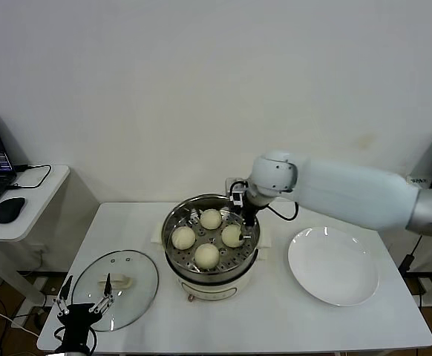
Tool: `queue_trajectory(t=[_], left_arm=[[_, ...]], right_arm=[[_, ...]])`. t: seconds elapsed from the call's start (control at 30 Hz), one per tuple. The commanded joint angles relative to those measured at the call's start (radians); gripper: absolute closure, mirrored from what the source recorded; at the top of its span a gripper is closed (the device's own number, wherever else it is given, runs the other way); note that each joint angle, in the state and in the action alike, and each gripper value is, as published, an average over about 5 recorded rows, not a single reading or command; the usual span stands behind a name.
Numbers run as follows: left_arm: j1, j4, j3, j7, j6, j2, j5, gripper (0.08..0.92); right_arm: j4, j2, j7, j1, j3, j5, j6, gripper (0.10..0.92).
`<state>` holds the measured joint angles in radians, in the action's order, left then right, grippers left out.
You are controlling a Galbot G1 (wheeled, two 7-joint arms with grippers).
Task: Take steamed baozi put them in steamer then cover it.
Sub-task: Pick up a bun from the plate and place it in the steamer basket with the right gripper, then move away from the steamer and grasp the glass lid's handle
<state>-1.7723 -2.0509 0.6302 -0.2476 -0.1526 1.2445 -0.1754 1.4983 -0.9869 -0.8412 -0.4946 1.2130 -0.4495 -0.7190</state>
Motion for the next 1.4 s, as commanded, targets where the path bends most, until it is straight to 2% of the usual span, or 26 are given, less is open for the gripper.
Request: queue_trajectory(t=[0.03,0.23,0.33,0.43,0.53,0.67,0.87,1.03,1.2,1.4], left_arm=[[0.0,0.0,-0.002,0.001,-0.001,0.0,0.001,0.177],[0.002,0.012,-0.015,0.002,-0.023,0.002,0.016,0.177],[0.0,0.018,-0.021,0.0,-0.032,0.007,0.024,0.177],[-0.001,0.02,-0.026,-0.002,-0.038,0.014,0.032,0.177],[-0.004,0.022,-0.031,-0.007,-0.045,0.022,0.038,0.177],[-0.009,0.029,-0.036,-0.019,-0.057,0.03,0.039,0.177],[-0.007,0.048,-0.052,-0.042,-0.044,0.033,0.078,0.177],[0.021,0.082,-0.047,-0.043,-0.014,0.007,0.153,0.177],[0.054,0.164,0.042,-0.057,-0.021,-0.063,0.489,0.177],[-0.012,0.282,0.144,-0.095,-0.108,-0.143,0.958,0.177]], right_arm=[[0.281,0.327,0.299,0.046,-0.15,-0.146,0.021,0.203],[0.424,0.564,0.664,0.493,-0.496,-0.17,0.207,0.203],[0.432,0.607,0.814,0.792,-0.727,-0.149,0.397,0.203],[0.418,0.582,0.892,1.126,-1.018,-0.101,0.561,0.203],[0.399,0.482,0.9,1.459,-1.362,-0.025,0.699,0.203],[0.362,0.245,0.845,1.727,-1.649,0.111,0.856,0.203],[0.329,-0.052,0.773,1.939,-1.857,0.232,1.012,0.203],[0.327,-0.28,0.766,2.0,-1.99,0.339,1.063,0.203],[0.357,-0.426,0.765,2.069,-2.082,0.378,1.065,0.203],[0.374,-0.451,0.79,2.105,-2.14,0.395,1.057,0.203]])
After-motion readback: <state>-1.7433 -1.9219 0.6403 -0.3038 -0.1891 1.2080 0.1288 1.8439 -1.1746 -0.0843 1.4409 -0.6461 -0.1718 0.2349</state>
